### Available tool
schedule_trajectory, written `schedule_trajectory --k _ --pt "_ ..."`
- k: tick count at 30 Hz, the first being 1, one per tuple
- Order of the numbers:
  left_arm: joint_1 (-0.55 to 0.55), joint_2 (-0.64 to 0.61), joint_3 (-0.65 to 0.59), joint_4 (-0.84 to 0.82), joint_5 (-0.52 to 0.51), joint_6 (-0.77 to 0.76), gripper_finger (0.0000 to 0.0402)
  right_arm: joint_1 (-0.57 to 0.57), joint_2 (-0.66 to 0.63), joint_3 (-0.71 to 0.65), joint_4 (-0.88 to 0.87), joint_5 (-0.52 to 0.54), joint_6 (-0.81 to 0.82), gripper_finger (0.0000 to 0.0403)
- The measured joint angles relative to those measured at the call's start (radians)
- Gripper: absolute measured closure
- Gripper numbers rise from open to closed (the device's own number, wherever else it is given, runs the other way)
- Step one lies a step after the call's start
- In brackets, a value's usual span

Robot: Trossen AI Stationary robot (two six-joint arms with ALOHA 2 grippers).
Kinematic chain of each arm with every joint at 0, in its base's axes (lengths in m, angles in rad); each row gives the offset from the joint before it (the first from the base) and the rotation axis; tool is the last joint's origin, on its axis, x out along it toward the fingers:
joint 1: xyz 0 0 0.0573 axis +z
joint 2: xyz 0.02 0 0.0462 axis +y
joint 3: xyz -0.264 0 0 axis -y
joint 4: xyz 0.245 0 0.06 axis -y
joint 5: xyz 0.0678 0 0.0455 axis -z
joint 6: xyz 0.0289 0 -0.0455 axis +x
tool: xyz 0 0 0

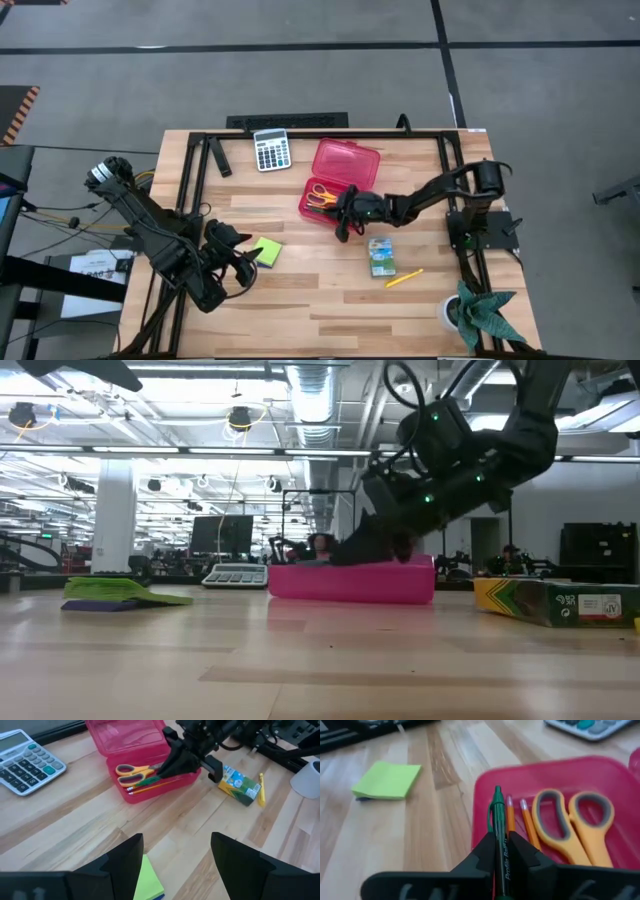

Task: Pack school essentials
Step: Put the green pen into the supply box, then put the yellow pen into the supply box

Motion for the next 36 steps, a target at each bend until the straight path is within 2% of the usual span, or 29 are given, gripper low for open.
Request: schedule_trajectory --k 18,22,25,29,32,36 --pt "0.000 0.000 0.000 0.001 0.002 0.000 0.0173 -0.015 0.020 0.001 -0.075 -0.025 0.074 0.0346" --pt "0.000 0.000 0.000 0.001 0.001 0.000 0.0173 -0.014 0.020 0.002 -0.096 -0.052 0.074 0.0313" --pt "0.000 0.000 0.000 0.001 0.001 0.000 0.0173 -0.016 0.020 0.002 -0.102 -0.057 0.073 0.0273" --pt "0.000 0.000 0.000 0.001 0.001 0.001 0.0173 -0.038 -0.009 0.021 -0.104 -0.118 0.065 0.0221" --pt "0.000 0.000 0.000 0.000 0.002 0.002 0.0173 -0.059 -0.073 0.036 -0.156 -0.139 0.058 0.0197" --pt "0.000 0.000 0.000 -0.003 0.002 0.006 0.0173 -0.081 -0.209 0.036 -0.314 -0.155 0.024 0.0192"
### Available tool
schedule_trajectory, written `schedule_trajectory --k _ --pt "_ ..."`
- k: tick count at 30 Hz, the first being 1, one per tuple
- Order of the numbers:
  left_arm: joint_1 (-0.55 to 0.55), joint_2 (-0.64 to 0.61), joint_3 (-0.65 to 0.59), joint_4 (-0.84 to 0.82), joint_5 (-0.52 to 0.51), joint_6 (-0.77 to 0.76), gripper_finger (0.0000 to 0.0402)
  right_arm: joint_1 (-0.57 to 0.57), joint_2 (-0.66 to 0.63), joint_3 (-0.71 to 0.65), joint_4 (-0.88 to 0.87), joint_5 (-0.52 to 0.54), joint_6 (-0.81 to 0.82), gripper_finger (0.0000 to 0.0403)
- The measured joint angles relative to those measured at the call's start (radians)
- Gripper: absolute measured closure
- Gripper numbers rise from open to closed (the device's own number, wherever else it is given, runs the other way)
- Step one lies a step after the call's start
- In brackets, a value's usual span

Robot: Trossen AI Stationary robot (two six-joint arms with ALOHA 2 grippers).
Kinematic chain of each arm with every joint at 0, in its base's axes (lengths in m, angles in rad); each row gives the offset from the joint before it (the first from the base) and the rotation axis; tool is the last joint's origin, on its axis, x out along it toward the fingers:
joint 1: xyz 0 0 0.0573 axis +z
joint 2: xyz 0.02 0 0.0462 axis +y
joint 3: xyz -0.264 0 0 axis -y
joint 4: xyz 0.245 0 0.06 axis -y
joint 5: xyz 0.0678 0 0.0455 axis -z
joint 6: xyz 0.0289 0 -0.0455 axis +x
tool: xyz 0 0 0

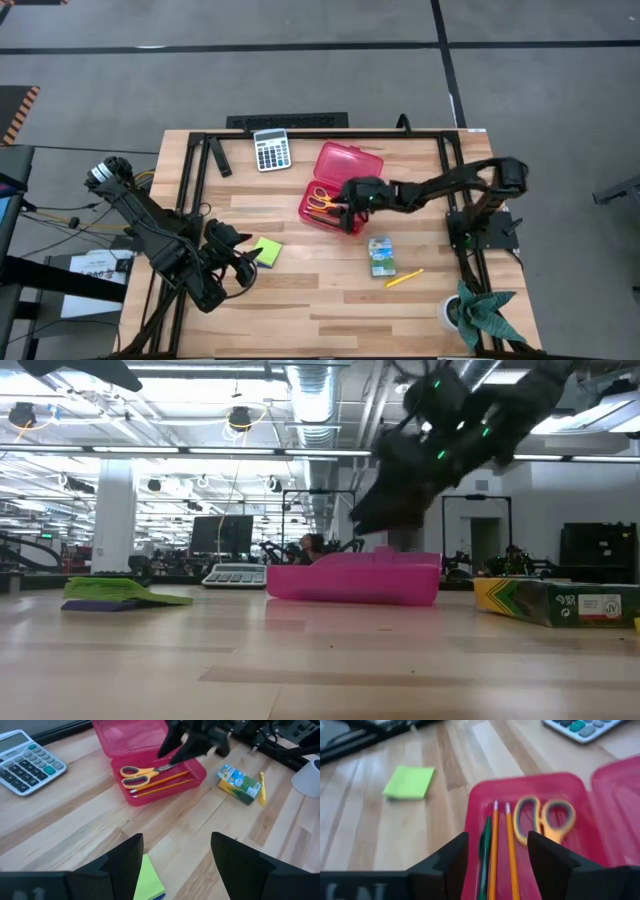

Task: Pack school essentials
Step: Put the yellow pen into the supply box

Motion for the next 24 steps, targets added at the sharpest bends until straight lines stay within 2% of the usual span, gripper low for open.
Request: schedule_trajectory --k 7,14,20,24 --pt "0.000 0.000 0.000 -0.001 0.000 0.016 0.0173 0.055 -0.301 0.001 -0.514 -0.009 -0.022 0.0211" --pt "0.000 0.000 0.000 -0.001 0.001 0.022 0.0173 0.222 -0.457 0.000 -1.037 0.002 0.131 0.0212" --pt "0.000 0.000 0.000 -0.001 0.001 0.032 0.0173 0.450 -0.477 0.000 -1.128 0.016 0.267 0.0214" --pt "0.000 0.000 0.000 -0.001 0.008 0.035 0.0173 0.604 -0.450 -0.006 -1.154 0.100 0.365 0.0219"
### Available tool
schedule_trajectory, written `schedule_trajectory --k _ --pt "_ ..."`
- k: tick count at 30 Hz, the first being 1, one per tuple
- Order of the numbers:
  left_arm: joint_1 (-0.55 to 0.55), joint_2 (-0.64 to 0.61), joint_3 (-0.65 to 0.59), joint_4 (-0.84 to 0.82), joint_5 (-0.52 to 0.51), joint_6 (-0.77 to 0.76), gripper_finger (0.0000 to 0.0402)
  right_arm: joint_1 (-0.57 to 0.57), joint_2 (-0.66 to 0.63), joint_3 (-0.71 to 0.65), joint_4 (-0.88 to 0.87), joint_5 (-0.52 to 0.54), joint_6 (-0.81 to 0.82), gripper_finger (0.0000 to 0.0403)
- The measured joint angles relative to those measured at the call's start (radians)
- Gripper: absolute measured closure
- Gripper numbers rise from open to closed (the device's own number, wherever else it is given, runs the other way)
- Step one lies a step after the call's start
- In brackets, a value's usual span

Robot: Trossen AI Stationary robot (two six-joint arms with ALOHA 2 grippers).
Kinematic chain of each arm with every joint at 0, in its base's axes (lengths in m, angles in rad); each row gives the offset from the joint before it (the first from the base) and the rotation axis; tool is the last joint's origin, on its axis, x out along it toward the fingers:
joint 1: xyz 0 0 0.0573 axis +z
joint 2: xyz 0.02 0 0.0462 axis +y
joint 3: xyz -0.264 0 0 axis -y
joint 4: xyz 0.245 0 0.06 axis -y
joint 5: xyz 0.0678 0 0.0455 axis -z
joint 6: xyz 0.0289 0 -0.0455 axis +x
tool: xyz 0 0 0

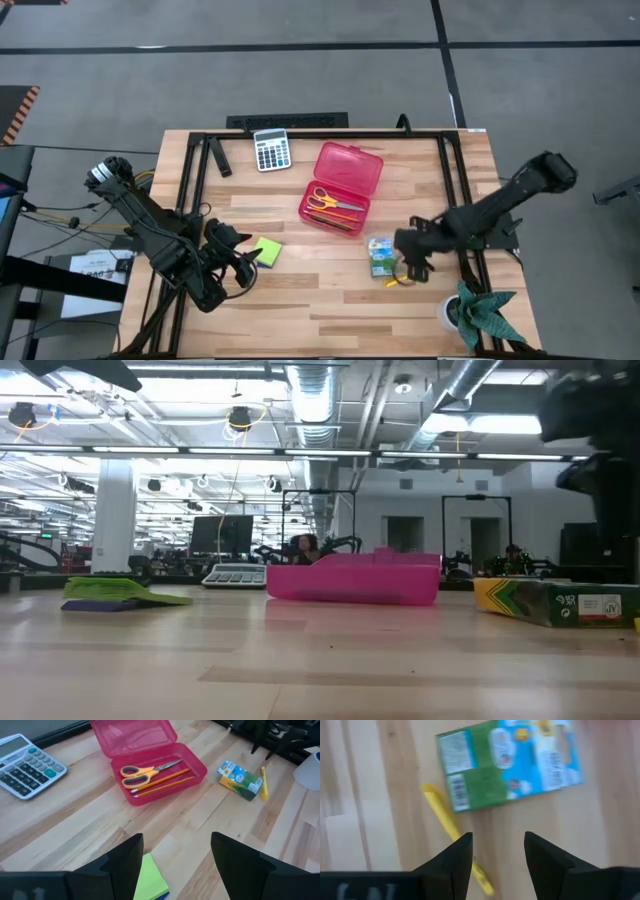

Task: Pack school essentials
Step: Put the yellow pen into the supply box

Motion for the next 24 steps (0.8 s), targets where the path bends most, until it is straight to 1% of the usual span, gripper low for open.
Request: schedule_trajectory --k 3,5,13,17,20,22,24 --pt "0.000 0.000 0.000 0.000 0.004 0.010 0.0173 0.098 0.025 -0.024 0.068 0.068 0.061 0.0220" --pt "0.000 0.000 0.000 0.001 0.011 0.015 0.0173 0.142 0.052 -0.032 0.105 0.087 0.081 0.0220" --pt "0.000 0.000 0.000 0.003 0.015 0.014 0.0173 0.255 0.199 -0.033 0.169 0.089 0.120 0.0220" --pt "0.000 0.000 0.000 0.003 0.015 0.011 0.0173 0.284 0.276 -0.033 0.208 0.066 0.120 0.0222" --pt "0.000 0.000 0.000 0.003 0.015 0.010 0.0173 0.283 0.320 -0.029 0.218 0.059 0.131 0.0225" --pt "0.000 0.000 0.000 0.003 0.015 0.005 0.0173 0.277 0.338 -0.028 0.213 0.043 0.131 0.0235" --pt "0.000 0.000 0.000 0.003 0.015 0.004 0.0173 0.265 0.345 -0.027 0.205 0.023 0.143 0.0256"
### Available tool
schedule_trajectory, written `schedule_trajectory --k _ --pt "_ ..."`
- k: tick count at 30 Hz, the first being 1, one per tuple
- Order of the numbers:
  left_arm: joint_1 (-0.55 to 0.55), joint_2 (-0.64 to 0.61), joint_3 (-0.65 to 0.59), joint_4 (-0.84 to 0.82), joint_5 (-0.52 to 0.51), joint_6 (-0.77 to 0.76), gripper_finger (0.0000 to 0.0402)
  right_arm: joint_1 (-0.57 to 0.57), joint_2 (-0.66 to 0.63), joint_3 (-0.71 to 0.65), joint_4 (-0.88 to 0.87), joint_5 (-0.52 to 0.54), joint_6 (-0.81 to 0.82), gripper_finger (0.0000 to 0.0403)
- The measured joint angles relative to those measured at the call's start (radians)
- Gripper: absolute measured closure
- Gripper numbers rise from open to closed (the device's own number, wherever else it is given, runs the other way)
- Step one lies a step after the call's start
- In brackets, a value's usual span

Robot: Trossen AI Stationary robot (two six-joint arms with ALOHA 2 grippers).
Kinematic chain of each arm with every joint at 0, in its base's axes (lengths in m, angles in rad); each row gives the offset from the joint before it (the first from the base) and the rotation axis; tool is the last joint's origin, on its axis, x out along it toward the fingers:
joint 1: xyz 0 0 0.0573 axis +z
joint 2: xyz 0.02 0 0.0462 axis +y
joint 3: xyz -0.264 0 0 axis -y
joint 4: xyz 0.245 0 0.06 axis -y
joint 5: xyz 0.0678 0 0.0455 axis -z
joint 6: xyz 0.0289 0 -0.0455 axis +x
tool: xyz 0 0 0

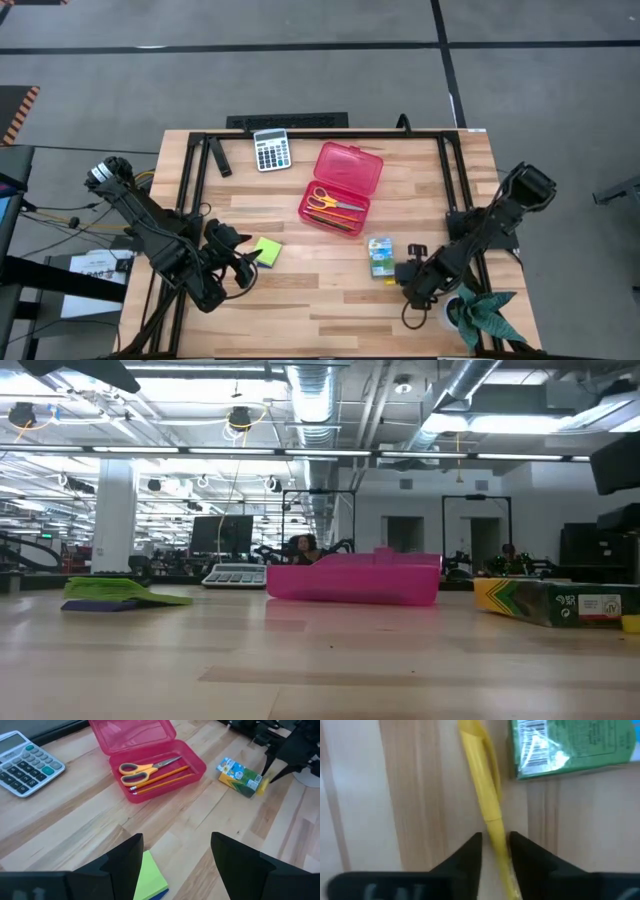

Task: Pack school essentials
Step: Put the yellow pen into the supply box

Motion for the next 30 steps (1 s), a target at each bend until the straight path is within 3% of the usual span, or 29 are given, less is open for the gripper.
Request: schedule_trajectory --k 8,14,23,30 --pt "0.000 0.000 0.000 0.000 0.000 -0.007 0.0173 -0.004 -0.018 -0.002 0.003 -0.016 0.057 0.0385" --pt "0.000 0.000 0.000 0.000 -0.001 0.010 0.0173 -0.004 -0.051 0.018 -0.019 -0.035 0.085 0.0383" --pt "0.000 0.000 0.000 0.000 -0.008 0.011 0.0173 -0.020 -0.050 0.160 -0.027 -0.021 0.071 0.0389" --pt "0.000 0.000 0.000 0.000 -0.027 0.012 0.0173 -0.175 -0.050 0.281 -0.059 0.013 -0.084 0.0401"
